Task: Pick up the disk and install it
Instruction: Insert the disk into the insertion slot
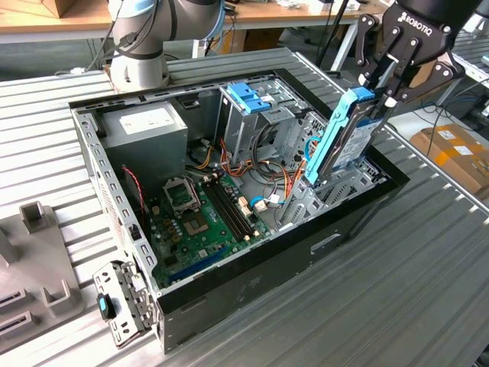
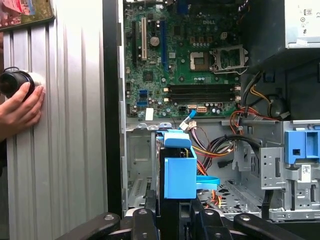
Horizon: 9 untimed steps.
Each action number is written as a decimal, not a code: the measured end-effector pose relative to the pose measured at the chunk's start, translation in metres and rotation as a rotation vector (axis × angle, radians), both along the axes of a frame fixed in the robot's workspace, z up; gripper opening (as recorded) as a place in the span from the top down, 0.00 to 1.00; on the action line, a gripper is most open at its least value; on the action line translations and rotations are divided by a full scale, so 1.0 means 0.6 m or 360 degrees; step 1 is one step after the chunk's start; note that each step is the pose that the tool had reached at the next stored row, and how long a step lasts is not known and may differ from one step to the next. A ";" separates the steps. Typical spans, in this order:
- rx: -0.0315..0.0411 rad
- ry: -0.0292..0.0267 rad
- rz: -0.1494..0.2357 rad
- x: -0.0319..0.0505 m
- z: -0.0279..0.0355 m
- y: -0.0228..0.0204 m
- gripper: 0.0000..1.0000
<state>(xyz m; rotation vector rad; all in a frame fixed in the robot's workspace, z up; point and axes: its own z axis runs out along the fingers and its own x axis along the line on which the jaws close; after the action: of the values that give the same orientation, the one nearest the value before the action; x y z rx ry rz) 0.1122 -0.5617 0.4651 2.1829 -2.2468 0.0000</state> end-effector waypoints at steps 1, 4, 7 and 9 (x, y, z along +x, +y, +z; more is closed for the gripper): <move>0.0000 0.00000 0.0000 0.000 0.000 0.0008 0.65; 0.0000 0.00000 -0.0001 0.000 -0.001 0.0015 0.65; 0.0000 0.00000 -0.0013 0.000 -0.003 0.0016 0.65; -0.0001 0.00000 -0.0020 0.000 -0.005 0.0017 0.65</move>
<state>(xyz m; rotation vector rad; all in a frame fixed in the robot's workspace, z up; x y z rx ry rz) 0.1122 -0.5607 0.4622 2.1684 -2.2604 0.0003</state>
